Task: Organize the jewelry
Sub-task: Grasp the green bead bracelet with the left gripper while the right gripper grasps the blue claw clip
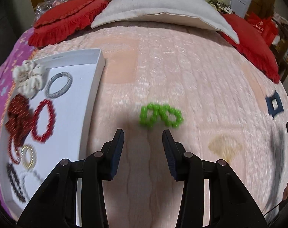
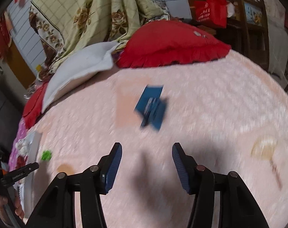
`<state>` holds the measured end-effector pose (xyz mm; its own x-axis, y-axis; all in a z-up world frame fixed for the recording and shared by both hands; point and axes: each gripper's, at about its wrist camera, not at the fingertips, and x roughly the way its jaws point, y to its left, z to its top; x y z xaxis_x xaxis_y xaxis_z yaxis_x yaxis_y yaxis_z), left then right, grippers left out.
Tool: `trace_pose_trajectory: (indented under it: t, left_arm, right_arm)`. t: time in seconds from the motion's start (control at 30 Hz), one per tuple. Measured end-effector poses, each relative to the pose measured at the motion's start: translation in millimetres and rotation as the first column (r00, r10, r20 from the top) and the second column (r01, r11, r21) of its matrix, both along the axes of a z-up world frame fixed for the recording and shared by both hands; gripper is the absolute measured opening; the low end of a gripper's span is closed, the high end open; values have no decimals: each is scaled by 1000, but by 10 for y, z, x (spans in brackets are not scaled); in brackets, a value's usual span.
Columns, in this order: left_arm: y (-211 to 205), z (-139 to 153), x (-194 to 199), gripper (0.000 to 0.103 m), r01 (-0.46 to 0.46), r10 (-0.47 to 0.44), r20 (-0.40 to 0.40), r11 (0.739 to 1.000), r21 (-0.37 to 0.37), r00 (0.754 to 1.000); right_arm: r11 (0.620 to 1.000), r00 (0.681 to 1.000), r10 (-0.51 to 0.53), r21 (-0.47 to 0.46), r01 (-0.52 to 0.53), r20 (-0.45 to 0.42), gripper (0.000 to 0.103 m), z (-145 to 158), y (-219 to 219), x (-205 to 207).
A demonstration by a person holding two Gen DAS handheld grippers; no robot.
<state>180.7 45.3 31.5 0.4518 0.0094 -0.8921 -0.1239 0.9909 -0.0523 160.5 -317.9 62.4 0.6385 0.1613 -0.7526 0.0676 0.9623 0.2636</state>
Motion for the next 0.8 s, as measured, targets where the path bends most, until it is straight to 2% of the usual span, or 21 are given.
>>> trace_pose_trajectory:
  t: [0.1,0.2,0.23,0.3,0.37,0.43,0.47,0.53,0.8]
  left_arm:
    - [11,-69,170,41,10,-10,5,1000,-19,1000]
    - [17,-128,303,42,22,-21,19,999,-47,1000]
    - [3,-171,357,42,30,-30,-2,998,-56,1000]
    - [-28,-181,376,42,51,-51,3,997,-50,999]
    - [-89,-191,357,25,88,-89,-3,995,-48,996]
    - [-124,-199,301,19,116,-118,-17,989,-87,993]
    - [-141,-199,268,17,129,-133,-23,984,-125,991]
    - [-183,-214,165,15,157,-166,-34,971,-182,986]
    - [-348,-182,-418,13,227,-247,-38,935,-273,968]
  right_arm:
    - [1000,1000,-3,0,3,1,60,-15,-44,241]
    - [1000,1000,-14,8,14,-13,62,-90,-48,468]
    - [1000,1000,-16,7,16,-25,62,-133,-25,554]
    - [1000,999,-14,-2,14,-37,62,-187,8,640]
    - [1000,999,-15,-26,14,-45,62,-239,51,712]
    - [1000,999,-17,-21,16,-47,46,-263,64,736]
    - [1000,998,-10,-11,10,-56,30,-280,61,751]
    - [1000,998,-8,-13,7,-59,28,-288,70,725]
    - [995,995,73,78,-68,-64,28,-252,122,279]
